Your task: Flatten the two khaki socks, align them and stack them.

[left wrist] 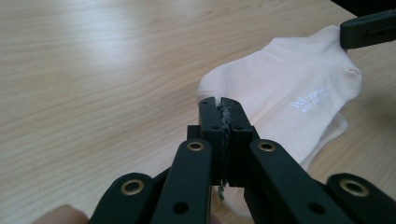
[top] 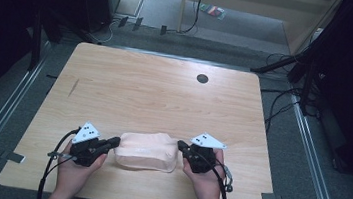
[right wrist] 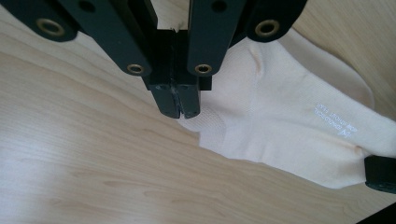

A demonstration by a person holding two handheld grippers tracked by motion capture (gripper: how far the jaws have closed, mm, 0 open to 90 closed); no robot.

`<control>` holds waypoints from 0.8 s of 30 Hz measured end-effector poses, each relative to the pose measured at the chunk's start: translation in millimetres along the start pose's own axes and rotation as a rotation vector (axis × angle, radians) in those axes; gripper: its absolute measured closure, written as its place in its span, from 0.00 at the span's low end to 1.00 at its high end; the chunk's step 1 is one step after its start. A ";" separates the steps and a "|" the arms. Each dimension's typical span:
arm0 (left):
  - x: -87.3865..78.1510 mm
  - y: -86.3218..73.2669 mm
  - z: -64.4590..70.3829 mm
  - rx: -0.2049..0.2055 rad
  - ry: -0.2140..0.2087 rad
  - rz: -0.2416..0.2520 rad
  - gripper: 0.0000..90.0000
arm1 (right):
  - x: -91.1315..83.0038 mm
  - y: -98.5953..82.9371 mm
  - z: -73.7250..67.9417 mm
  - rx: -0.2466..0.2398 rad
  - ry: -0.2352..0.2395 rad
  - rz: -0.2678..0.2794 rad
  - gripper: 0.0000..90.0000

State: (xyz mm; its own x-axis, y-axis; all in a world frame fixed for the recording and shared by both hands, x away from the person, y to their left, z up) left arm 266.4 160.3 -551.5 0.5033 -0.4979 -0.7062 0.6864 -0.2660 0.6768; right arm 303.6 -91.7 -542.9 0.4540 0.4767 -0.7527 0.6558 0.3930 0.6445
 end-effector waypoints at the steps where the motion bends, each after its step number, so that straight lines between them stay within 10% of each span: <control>1: 0.2 -1.6 0.3 -0.001 0.001 -0.002 1.00 | 0.9 -1.2 -0.2 0.000 0.002 0.000 1.00; 24: 26.9 -28.6 5.4 0.099 0.062 -0.135 1.00 | 24.4 -28.3 -1.5 -0.007 0.010 -0.127 1.00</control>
State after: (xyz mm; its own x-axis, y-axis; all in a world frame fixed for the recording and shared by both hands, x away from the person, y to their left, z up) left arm 257.5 150.1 -588.7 0.4433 -0.4012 -0.8016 0.6966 -0.4086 0.5897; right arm 295.2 -90.0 -579.3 0.3615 0.4309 -0.8268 0.7031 0.4565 0.5453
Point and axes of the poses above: each handheld gripper's, and its own axes: x roughly forward along the jaws, y roughly out of its top, z roughly to its right, the point moved 7 cm from there along x, roughly forward along the jaws, and after that the axes turned 13 degrees about -z, right-handed, at the moved point
